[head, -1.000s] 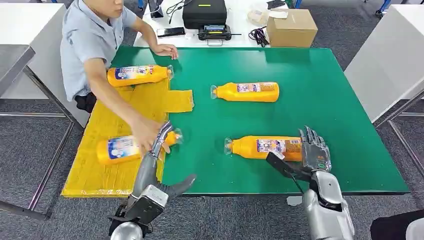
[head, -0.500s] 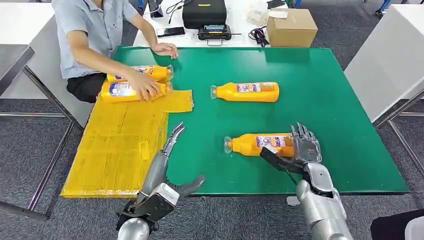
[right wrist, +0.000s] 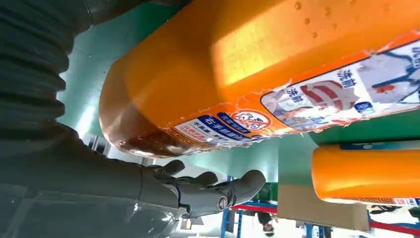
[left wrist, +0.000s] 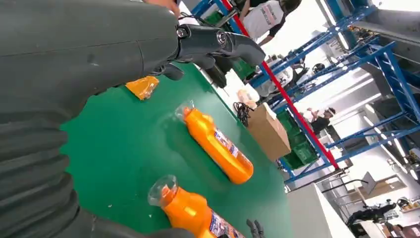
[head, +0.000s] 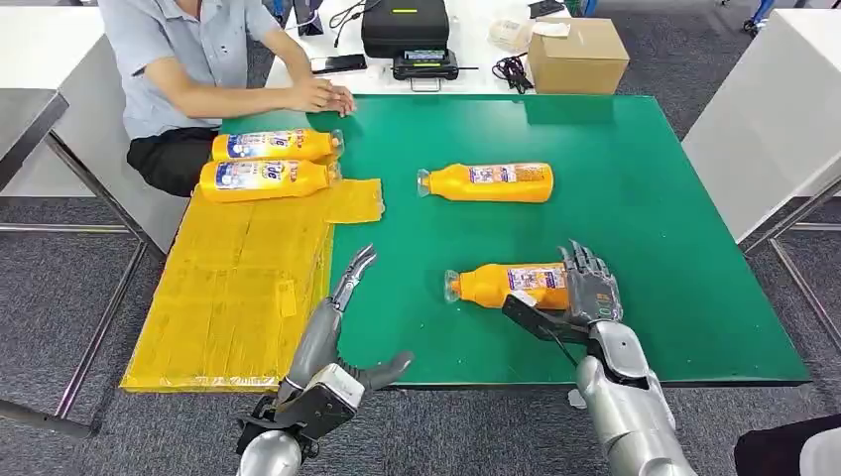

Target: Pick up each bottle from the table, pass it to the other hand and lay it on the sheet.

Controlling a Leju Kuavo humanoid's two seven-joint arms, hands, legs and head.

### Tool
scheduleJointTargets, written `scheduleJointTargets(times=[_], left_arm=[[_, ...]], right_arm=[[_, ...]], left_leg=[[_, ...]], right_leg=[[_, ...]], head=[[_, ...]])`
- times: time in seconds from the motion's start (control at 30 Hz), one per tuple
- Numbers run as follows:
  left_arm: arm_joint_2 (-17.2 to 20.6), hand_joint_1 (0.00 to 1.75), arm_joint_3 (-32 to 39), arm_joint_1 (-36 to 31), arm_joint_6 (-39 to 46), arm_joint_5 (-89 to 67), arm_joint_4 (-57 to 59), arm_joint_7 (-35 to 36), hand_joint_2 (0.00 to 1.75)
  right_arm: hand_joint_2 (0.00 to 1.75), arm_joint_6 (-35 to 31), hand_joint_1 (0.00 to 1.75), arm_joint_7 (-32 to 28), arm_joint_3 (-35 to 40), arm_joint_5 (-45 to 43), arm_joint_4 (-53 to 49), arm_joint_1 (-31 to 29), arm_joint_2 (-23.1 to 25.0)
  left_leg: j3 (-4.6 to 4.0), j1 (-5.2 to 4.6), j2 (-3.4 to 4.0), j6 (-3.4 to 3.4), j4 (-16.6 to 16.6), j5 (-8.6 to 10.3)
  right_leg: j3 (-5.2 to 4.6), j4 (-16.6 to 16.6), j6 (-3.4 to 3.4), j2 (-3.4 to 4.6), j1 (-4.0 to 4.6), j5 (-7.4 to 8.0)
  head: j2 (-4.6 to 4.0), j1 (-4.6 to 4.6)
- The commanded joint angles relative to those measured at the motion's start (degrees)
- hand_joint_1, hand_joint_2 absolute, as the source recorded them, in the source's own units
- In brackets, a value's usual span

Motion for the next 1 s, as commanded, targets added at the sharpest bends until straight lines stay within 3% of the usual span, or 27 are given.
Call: scheduleJointTargets(times=[0.03, 0.1, 0.13, 0.17, 0.43, 1.0], left_arm=[[-1.74, 0.0, -1.56, -1.4, -0.22, 0.11, 3.71, 0.19, 1.75], [-1.69, 0.0, -1.77, -1.4, -0.39, 0.16, 3.84, 0.16, 1.75], [-1.67, 0.0, -1.82, -1.43, -0.46, 0.19, 3.89, 0.14, 1.75], [-1.68, 0.0, -1.89, -1.51, -0.47, 0.21, 4.07, 0.12, 1.75], [-1.66, 0.0, -2.35, -2.49, -1.17, 0.87, 5.76, -0.28, 1.75], [-1.63, 0.0, -2.58, -2.88, -1.64, 1.71, 6.45, -0.73, 1.75]], right_arm=[[1.75, 1.23, 0.0, -0.34, 2.13, -0.58, 4.69, -0.85, -0.31], [1.75, 2.68, 0.0, -1.27, 2.26, -2.7, 4.99, -0.52, -0.76], [1.75, 2.95, 1.54, -1.92, 2.06, -3.63, 5.04, -0.37, -0.92], [1.75, 3.68, 1.75, -2.34, 1.7, -4.88, 5.64, -0.32, -1.27], [1.75, 6.47, 1.75, -4.15, 1.25, -10.75, 13.04, -1.12, -5.04], [1.75, 9.45, 1.75, -3.88, 2.63, -11.85, 17.61, -0.7, -8.3]], left_leg=[[0.23, 0.09, -0.01, -0.11, 0.0, -0.09], [0.27, 0.1, -0.03, -0.13, -0.02, -0.1], [0.14, 0.06, -0.05, -0.08, -0.02, -0.04], [0.23, 0.09, -0.07, -0.11, -0.03, -0.07], [0.28, 0.08, -0.21, -0.05, -0.04, -0.02], [0.96, 0.1, -0.36, -0.06, -0.03, -0.01]], right_leg=[[0.27, -0.06, -0.14, -0.05, 0.1, -0.08], [0.32, -0.09, -0.16, -0.07, 0.11, -0.08], [0.19, -0.06, -0.1, -0.08, 0.07, -0.05], [0.29, -0.08, -0.13, -0.11, 0.1, -0.08], [0.35, -0.13, -0.08, -0.22, 0.09, -0.06], [0.87, -0.24, -0.12, -0.35, 0.12, -0.07]], head=[[0.0, 0.02], [0.0, 0.02], [0.0, 0.0], [0.0, 0.0], [0.0, 0.02], [0.0, 0.02]])
